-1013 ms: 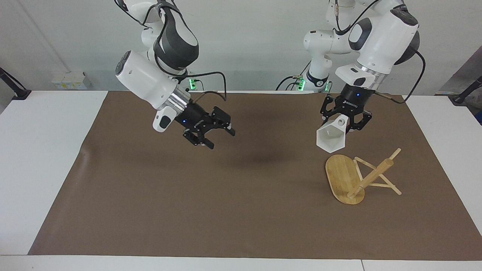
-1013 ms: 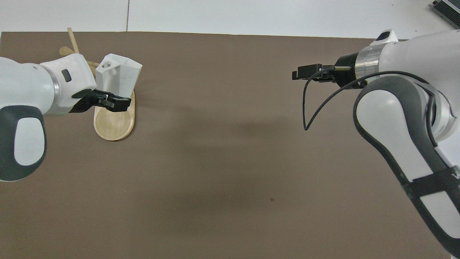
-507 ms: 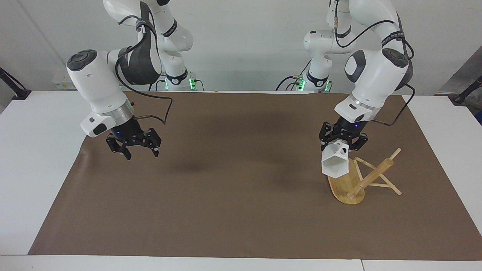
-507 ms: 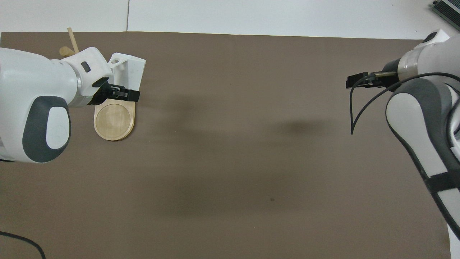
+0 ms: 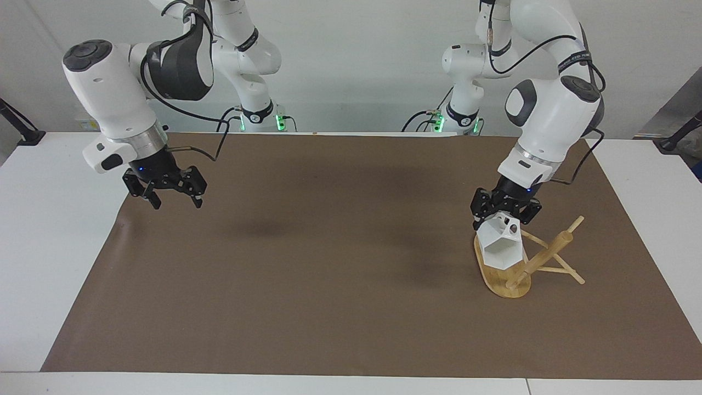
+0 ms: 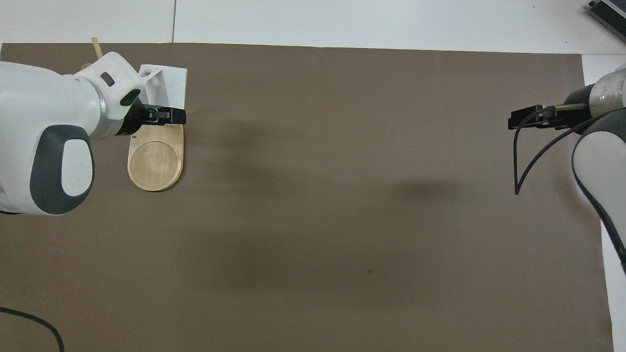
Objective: Hang cup on rack
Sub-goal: 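Move the cup onto the rack peg while the right gripper withdraws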
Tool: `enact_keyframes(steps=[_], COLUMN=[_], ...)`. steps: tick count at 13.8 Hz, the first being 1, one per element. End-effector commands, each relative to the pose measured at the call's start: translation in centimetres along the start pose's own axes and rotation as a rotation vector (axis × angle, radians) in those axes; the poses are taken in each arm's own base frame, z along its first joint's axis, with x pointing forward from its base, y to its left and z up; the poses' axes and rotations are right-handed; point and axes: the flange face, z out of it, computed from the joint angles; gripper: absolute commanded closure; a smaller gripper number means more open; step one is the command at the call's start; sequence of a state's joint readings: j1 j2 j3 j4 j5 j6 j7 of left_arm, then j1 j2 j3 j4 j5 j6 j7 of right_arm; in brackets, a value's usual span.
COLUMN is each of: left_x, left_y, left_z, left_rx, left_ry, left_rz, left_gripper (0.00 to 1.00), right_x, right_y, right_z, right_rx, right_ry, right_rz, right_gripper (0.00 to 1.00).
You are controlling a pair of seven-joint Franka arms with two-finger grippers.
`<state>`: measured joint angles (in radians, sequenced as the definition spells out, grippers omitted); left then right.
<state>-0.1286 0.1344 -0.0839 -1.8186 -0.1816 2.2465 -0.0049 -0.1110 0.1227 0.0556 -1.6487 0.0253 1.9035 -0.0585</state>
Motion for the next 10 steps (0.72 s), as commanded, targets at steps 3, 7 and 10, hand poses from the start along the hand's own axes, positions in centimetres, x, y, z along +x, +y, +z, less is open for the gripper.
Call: enact_keyframes(steps=[3, 7, 10], left_x=[0.3, -0.1, -0.3], left_y=[-2.2, -3.0, -4.1], left_z=[0.0, 0.4, 0.4], left_rx=[0.023, 0.027, 0.023], left_ry=[0.01, 0.004, -0.004], left_rz=[-0.045, -0.064, -0.085], left_gripper=[1.0, 1.0, 1.0], right_x=[-0.5, -1.4, -2.5], right_y=[1.9, 2.8, 2.4], right_z=[-2.7, -4.1, -5.8], right_rx=[-0.04, -0.037, -0.029], right_ry=[-0.034, -0.1, -0.119], right_rz=[0.035, 0.054, 0.052], right_gripper=[0.0, 0.0, 0.0])
